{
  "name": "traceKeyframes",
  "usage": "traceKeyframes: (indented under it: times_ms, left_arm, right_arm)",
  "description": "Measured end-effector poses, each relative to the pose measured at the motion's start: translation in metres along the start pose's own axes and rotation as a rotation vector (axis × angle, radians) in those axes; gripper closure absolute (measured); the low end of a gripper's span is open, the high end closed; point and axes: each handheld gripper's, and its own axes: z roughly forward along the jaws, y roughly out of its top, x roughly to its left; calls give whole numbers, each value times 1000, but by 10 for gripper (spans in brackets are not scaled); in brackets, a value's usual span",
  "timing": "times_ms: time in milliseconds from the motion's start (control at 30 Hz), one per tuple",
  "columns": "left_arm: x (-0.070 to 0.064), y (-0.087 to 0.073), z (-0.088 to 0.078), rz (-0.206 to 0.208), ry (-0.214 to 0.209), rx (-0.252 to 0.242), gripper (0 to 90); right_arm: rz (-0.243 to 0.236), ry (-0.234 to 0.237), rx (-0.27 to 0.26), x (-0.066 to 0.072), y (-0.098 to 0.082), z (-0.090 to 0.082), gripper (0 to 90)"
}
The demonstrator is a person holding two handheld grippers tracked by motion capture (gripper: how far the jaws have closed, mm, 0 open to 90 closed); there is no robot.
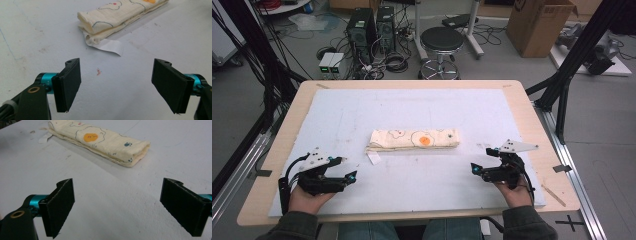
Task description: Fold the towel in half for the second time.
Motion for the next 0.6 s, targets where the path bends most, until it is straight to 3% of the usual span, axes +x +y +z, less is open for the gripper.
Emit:
traceKeyframes:
  times_ms: [600]
  left_arm:
    - [-5,-9,0,13,-8,-9,233]
  right_arm:
    - [1,10,29,6,-17,-3,118]
